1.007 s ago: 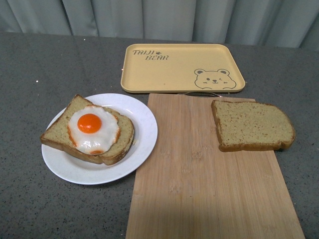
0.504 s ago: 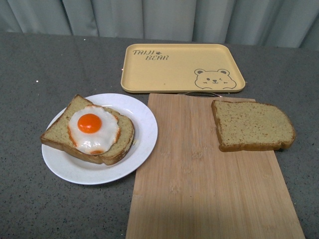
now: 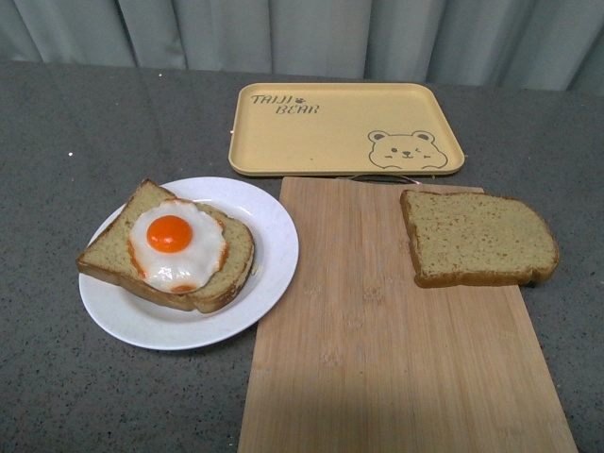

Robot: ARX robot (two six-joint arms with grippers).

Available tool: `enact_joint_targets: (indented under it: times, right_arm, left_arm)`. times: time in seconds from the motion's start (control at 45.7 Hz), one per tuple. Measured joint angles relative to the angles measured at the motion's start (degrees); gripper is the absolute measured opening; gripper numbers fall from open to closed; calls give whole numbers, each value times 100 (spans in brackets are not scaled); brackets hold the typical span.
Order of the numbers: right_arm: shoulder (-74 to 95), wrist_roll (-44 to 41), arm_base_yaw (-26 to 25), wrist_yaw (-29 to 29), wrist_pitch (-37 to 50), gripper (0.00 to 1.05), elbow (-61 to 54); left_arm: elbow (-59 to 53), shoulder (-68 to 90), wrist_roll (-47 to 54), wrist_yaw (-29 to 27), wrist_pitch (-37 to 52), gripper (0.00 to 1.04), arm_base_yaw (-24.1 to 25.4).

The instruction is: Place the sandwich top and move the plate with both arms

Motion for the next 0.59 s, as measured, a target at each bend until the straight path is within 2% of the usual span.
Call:
enact_joint_targets:
  times: [0.591]
  right_arm:
    - [0,0,2,0,-2,95,0]
  left_arm:
    - [0,0,0,-2,0,98,0]
